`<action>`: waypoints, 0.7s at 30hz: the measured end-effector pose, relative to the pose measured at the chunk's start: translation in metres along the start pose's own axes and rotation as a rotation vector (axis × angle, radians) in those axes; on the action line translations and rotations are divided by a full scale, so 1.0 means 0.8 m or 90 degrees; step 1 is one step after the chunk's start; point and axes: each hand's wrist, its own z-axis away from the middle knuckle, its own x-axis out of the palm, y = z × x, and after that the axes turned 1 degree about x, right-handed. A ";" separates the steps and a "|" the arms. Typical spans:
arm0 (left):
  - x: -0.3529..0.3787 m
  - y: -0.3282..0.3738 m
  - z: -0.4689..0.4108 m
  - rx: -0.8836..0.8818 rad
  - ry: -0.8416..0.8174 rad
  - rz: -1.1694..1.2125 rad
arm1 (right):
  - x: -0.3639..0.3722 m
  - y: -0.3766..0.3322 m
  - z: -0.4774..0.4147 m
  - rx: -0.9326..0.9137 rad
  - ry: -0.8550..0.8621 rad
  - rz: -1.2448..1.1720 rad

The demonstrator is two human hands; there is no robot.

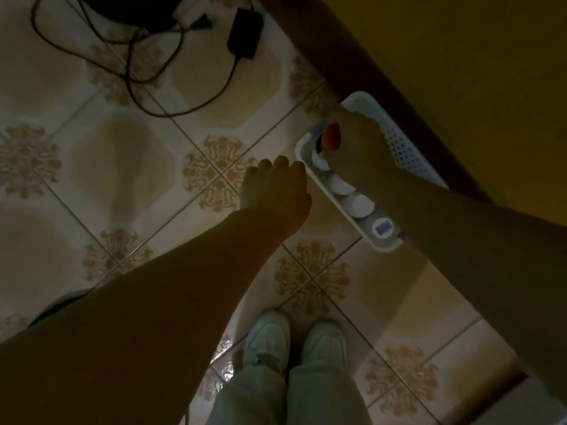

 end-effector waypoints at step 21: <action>-0.083 -0.018 0.070 0.008 0.024 -0.003 | -0.114 -0.061 0.031 -0.094 -0.042 0.192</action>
